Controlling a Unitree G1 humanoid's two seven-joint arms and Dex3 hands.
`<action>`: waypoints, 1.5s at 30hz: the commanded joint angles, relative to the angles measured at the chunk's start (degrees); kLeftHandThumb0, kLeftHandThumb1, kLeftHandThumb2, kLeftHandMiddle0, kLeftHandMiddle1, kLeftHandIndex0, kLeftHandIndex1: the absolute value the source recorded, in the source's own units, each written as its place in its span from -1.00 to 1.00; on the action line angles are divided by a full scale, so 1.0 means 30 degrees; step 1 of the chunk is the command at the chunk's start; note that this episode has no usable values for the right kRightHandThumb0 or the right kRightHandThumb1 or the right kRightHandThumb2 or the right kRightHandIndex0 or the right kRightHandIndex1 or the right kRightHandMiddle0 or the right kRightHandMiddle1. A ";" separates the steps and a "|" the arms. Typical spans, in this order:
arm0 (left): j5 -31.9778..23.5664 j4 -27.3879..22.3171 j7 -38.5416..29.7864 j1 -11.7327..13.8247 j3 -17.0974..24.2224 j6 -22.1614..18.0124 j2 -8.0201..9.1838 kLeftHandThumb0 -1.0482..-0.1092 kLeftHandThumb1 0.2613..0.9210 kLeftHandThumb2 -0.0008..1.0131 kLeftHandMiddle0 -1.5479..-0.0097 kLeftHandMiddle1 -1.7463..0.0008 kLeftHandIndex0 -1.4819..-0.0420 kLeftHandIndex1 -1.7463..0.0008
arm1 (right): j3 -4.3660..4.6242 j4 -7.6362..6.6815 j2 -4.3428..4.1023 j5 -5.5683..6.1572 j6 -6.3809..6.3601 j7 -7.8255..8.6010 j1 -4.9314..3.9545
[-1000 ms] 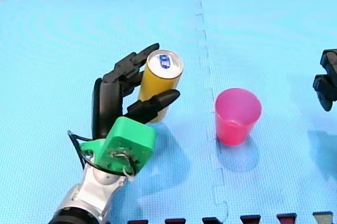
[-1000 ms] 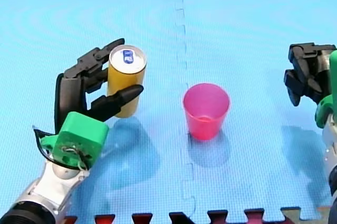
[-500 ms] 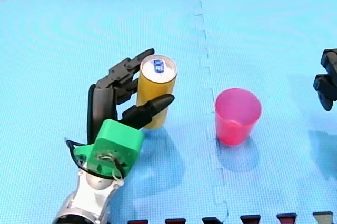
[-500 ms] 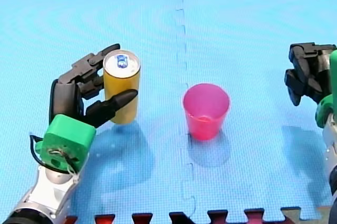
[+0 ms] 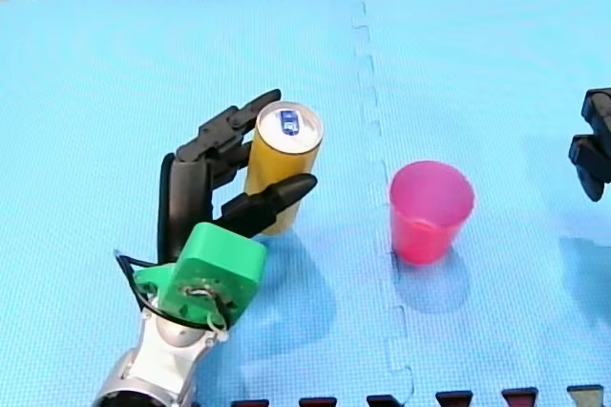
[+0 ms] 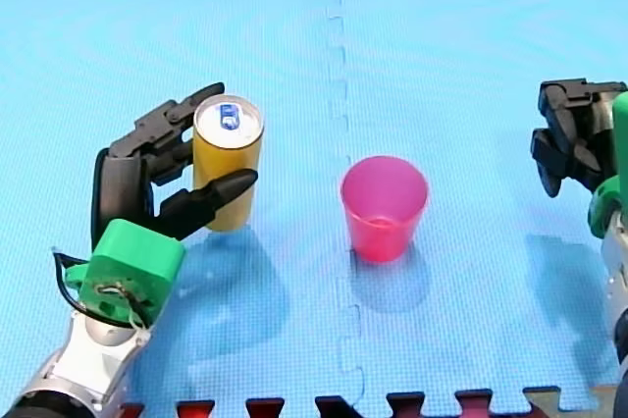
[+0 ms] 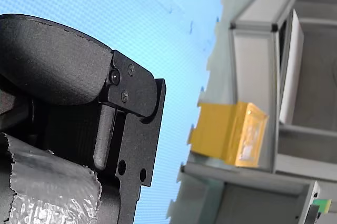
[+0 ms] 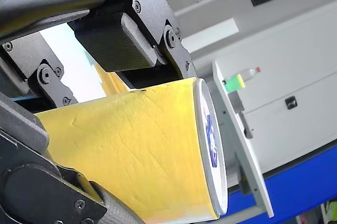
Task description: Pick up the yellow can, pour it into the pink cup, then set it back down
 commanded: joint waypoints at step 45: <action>-0.0376 0.3281 0.1017 0.0524 0.0966 -0.2118 -0.1230 0.50 0.83 -0.99 -0.66 1.00 -0.49 1.00 | -0.0073 -0.0473 -0.0607 0.0140 0.0207 0.0345 0.0054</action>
